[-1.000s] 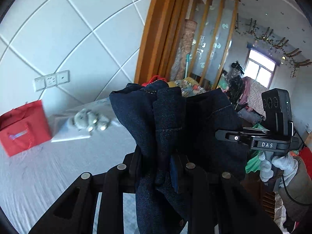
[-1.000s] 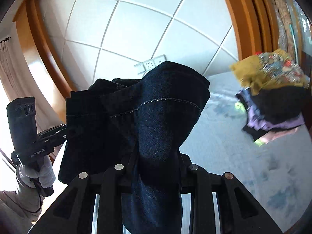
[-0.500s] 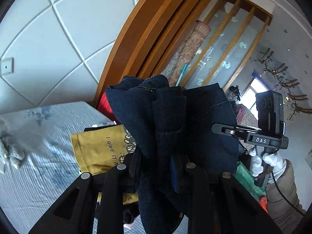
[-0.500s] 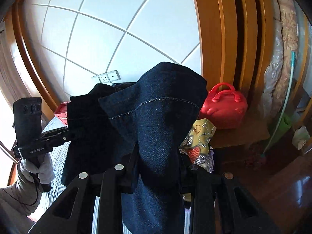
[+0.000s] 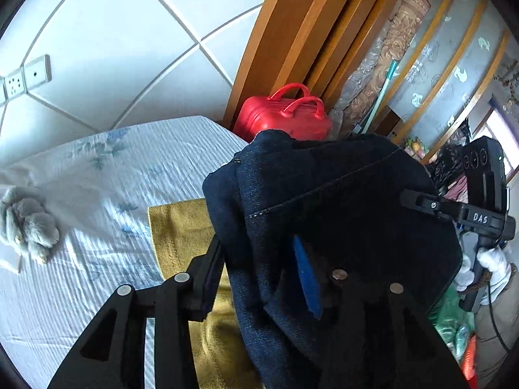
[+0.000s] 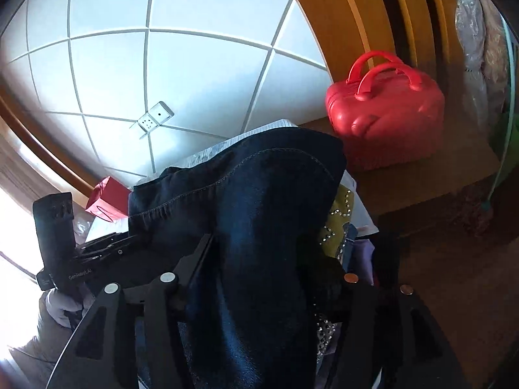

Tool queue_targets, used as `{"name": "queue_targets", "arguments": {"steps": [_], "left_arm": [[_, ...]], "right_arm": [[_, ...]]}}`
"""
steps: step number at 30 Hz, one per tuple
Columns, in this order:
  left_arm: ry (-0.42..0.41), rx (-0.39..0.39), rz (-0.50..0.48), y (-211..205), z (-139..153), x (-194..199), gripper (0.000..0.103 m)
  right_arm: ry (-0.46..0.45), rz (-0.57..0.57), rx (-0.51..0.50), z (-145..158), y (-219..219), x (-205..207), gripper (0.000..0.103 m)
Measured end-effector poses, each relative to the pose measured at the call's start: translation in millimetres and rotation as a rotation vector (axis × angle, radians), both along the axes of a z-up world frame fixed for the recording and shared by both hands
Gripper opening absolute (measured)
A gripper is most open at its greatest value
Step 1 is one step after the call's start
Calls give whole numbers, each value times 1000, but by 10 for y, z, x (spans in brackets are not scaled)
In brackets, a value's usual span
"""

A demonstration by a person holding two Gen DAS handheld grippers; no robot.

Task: Fold clothes
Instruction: 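Lower the folded jeans onto the clothes stack and open both tools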

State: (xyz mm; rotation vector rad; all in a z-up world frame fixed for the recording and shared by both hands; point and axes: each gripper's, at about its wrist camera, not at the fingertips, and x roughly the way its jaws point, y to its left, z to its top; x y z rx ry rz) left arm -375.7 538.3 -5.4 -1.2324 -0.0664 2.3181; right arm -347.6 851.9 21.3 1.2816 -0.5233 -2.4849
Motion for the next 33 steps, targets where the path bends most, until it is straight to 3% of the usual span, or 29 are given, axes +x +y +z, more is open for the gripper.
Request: {"name": "queue_targets", "arguments": {"steps": [3,5,7,13,15,18,22,26,33], "left_arm": [[149,-150,34,31,238,301,53],[224,-175,47,17,408,501,73],[277,-176,53,9,535,677,80],[264,-131,46,36,612,1041,80],[248,-128,28,83,611,1195,80],[214,-117,8,118,585,1423,80],[215,-158,0,233,534,1694,80],[229,-171,-14,318,515,1850,80],[243,-180,-21,366,523,1938,80]], "right_arm": [[40,-38,80,240,-17,204,65],[78,-76,132,437,-25,435,69],[120,-100,154,598,-41,642,76],[190,-123,277,778,-428,1168,81],[191,-139,266,776,-520,1350,83],[195,-158,296,698,-693,1608,96],[183,-186,314,482,-849,1861,103],[129,-202,262,302,-904,2016,103],[120,-190,279,248,-992,2127,103]]}}
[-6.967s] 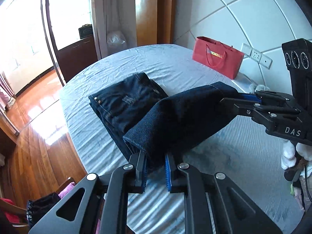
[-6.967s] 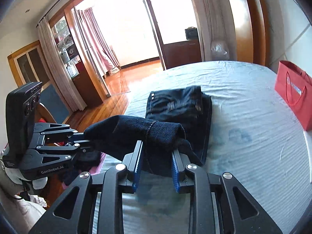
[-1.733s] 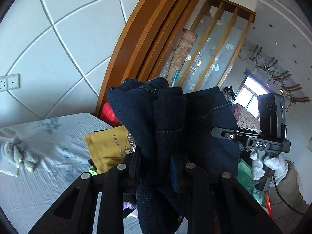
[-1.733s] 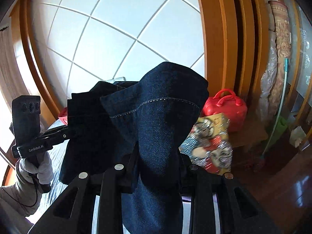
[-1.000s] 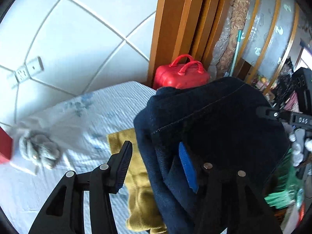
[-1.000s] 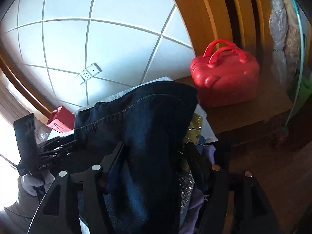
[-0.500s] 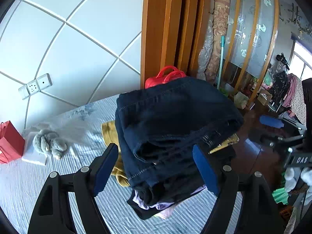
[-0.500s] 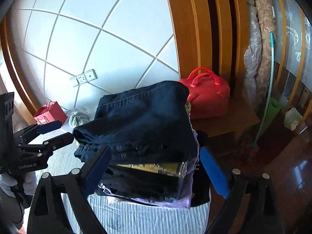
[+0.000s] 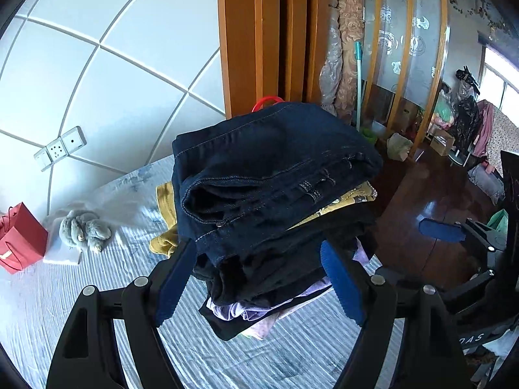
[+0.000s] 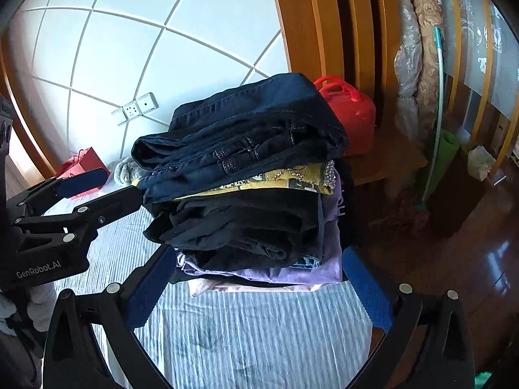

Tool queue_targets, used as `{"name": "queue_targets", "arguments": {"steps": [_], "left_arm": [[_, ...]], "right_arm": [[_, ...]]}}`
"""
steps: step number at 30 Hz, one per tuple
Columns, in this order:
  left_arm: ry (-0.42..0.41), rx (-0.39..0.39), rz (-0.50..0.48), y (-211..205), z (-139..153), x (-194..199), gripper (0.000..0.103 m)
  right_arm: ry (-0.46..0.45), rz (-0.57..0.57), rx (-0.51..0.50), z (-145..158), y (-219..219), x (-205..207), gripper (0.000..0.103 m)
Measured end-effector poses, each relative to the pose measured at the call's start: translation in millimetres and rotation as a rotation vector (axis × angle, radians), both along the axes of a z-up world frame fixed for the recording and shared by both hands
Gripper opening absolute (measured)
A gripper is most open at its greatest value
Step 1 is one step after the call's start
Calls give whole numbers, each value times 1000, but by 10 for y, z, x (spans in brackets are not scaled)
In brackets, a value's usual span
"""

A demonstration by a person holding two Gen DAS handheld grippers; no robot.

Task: Fold clothes
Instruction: 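Lower the folded jeans onto the clothes stack and open both tools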

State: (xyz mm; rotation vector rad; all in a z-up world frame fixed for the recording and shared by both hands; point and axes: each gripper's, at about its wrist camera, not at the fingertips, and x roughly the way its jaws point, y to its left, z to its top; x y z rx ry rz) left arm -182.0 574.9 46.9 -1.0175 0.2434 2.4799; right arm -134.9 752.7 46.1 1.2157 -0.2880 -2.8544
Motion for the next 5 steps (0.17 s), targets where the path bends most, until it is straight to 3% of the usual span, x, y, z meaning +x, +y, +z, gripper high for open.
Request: {"name": "queue_targets", "arguments": {"steps": [5], "left_arm": [[5,25,9,-42,31,8,80]], "right_arm": [[10,2,24,58,-47,-22,103]]}}
